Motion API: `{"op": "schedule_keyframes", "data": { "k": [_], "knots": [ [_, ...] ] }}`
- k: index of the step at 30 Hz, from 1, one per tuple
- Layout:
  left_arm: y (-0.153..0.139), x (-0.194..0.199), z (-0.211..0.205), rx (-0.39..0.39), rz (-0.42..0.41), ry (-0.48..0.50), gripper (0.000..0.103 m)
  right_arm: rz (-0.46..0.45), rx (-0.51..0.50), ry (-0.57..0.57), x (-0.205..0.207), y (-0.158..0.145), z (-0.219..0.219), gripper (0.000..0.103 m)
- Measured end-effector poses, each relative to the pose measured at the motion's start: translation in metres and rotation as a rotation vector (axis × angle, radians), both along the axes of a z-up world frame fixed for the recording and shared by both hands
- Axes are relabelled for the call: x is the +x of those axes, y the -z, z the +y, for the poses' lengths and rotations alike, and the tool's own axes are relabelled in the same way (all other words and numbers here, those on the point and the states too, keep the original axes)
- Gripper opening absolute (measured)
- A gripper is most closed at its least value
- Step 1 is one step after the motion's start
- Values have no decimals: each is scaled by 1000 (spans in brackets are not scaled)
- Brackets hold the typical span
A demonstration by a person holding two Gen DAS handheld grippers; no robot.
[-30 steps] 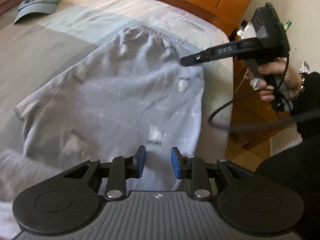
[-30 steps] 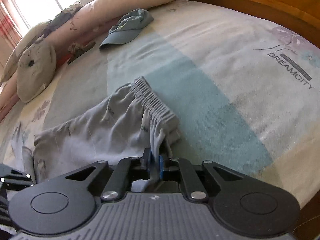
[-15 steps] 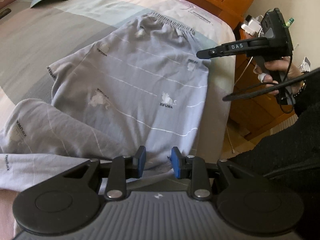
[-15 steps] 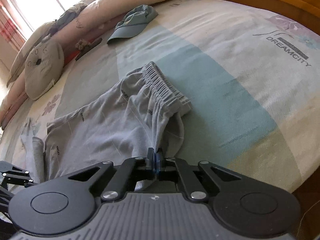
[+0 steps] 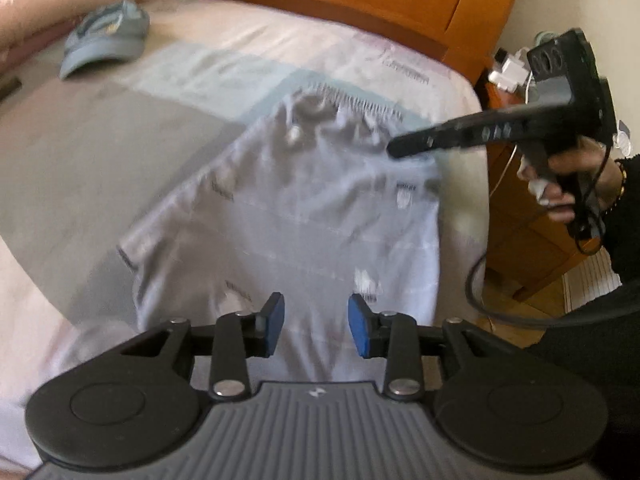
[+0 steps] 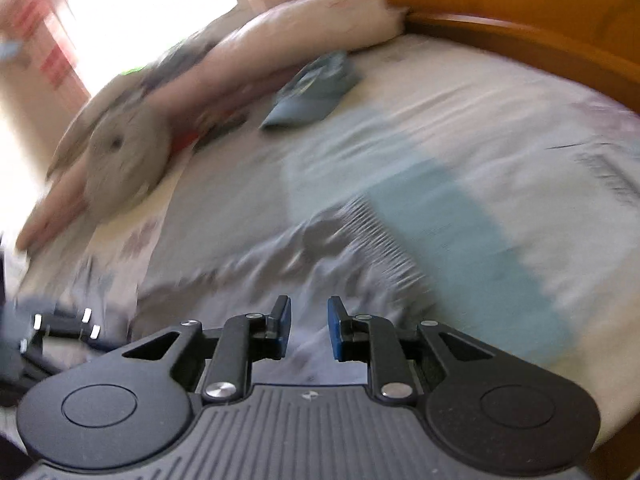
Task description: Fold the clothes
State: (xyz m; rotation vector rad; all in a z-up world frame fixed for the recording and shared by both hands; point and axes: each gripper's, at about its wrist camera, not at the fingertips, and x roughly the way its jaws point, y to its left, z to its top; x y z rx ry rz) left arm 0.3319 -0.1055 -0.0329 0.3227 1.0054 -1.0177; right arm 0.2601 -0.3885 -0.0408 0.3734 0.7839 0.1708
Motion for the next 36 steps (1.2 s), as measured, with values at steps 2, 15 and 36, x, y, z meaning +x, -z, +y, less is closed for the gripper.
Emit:
{"op": "schedule_keyframes", "data": {
  "k": [2, 15, 36],
  "knots": [
    [13, -6, 7, 24, 55, -20, 34, 59, -106, -21, 1, 16, 10, 24],
    [11, 2, 18, -14, 97, -156, 43, 37, -243, -339, 9, 16, 67, 40],
    [18, -17, 156, -218, 207, -716, 60, -20, -153, -516, 39, -9, 125, 49]
  ]
}}
